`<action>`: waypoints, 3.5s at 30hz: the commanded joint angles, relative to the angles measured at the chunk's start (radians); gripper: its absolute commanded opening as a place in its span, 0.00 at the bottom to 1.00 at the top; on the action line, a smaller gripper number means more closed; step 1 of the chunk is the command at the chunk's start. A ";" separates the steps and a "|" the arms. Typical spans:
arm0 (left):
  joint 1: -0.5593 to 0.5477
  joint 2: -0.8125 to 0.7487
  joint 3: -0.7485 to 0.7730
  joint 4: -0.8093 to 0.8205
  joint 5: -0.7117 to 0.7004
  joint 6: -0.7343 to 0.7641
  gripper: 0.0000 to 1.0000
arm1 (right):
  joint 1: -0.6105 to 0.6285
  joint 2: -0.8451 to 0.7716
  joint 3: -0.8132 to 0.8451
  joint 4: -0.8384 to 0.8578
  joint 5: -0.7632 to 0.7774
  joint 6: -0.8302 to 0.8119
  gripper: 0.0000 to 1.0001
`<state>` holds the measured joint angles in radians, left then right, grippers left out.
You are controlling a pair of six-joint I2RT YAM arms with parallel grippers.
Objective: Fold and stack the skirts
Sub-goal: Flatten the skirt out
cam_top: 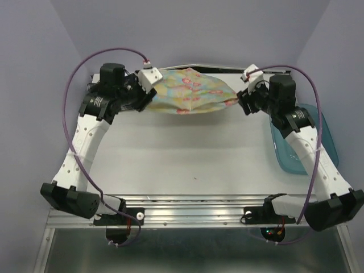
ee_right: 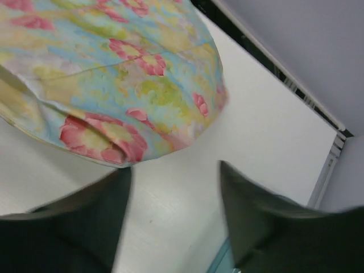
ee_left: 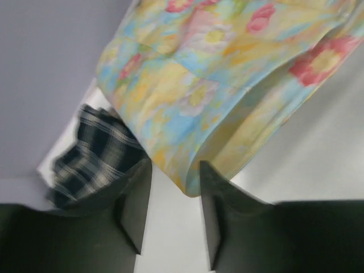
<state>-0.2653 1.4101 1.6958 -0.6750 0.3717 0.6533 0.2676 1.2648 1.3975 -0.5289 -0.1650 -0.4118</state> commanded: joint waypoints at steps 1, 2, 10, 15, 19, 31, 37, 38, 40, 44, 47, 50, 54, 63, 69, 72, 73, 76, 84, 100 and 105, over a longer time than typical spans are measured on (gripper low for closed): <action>-0.129 -0.173 -0.333 -0.047 0.113 0.092 0.68 | -0.002 -0.125 -0.283 -0.138 -0.102 -0.191 0.87; -0.156 -0.228 -0.385 -0.046 0.121 0.069 0.81 | -0.002 -0.154 -0.323 -0.155 -0.103 -0.220 0.98; -0.292 -0.287 -0.545 -0.031 0.191 -0.067 0.82 | -0.002 -0.233 -0.365 -0.260 -0.146 -0.191 0.99; -0.288 -0.221 -0.541 0.109 0.018 -0.164 0.78 | -0.002 -0.052 -0.298 -0.192 -0.166 -0.049 0.81; -0.278 -0.111 -0.521 0.195 -0.131 -0.263 0.69 | -0.002 0.149 -0.206 -0.166 -0.174 0.047 0.62; -0.086 0.299 -0.412 0.236 -0.043 -0.458 0.63 | 0.039 0.513 -0.153 -0.132 -0.093 0.054 0.52; -0.072 0.401 -0.392 0.246 -0.062 -0.468 0.63 | 0.162 0.558 -0.284 -0.189 -0.028 -0.012 0.52; -0.072 0.409 -0.386 0.246 -0.062 -0.466 0.63 | 0.180 0.558 -0.302 -0.194 -0.031 -0.013 0.52; -0.068 0.432 -0.372 0.242 -0.080 -0.465 0.63 | 0.249 0.551 -0.339 -0.223 -0.054 -0.004 0.52; -0.060 0.457 -0.358 0.236 -0.094 -0.458 0.64 | 0.367 0.542 -0.306 -0.330 -0.301 0.051 0.52; -0.057 0.506 -0.312 0.230 -0.099 -0.446 0.65 | 0.443 0.529 -0.201 -0.370 -0.584 0.140 0.53; -0.057 0.558 -0.260 0.201 -0.093 -0.411 0.65 | 0.443 0.498 -0.042 -0.391 -0.763 0.145 0.58; -0.058 0.633 -0.173 0.187 -0.100 -0.333 0.65 | 0.337 0.450 0.096 -0.428 -0.671 0.143 0.58; -0.058 0.554 -0.061 0.109 -0.030 -0.271 0.66 | 0.082 0.502 0.061 -0.313 -0.144 0.009 0.53; -0.058 0.428 -0.184 0.068 -0.034 -0.288 0.67 | 0.082 0.579 -0.021 -0.194 0.035 -0.038 0.48; -0.057 0.370 -0.276 0.064 -0.046 -0.300 0.67 | 0.082 0.596 -0.070 -0.192 0.045 -0.070 0.40; -0.057 0.357 -0.298 0.066 -0.050 -0.305 0.67 | 0.082 0.599 -0.084 -0.192 0.047 -0.071 0.38; -0.057 0.334 -0.366 0.080 -0.074 -0.314 0.67 | 0.096 0.613 -0.158 -0.226 0.041 -0.076 0.33; -0.052 0.406 -0.404 0.135 -0.063 -0.345 0.68 | 0.313 0.567 -0.364 -0.365 -0.069 -0.058 0.33; -0.103 0.650 -0.258 0.147 0.016 -0.244 0.66 | 0.440 0.467 -0.003 -0.534 -0.515 0.024 0.43; -0.114 0.551 -0.248 0.134 0.116 -0.183 0.66 | 0.225 0.468 0.109 -0.430 -0.447 0.083 0.43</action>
<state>-0.3576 2.0289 1.4654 -0.4999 0.3618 0.4004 0.6502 1.7424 1.3914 -1.0641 -0.6643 -0.3920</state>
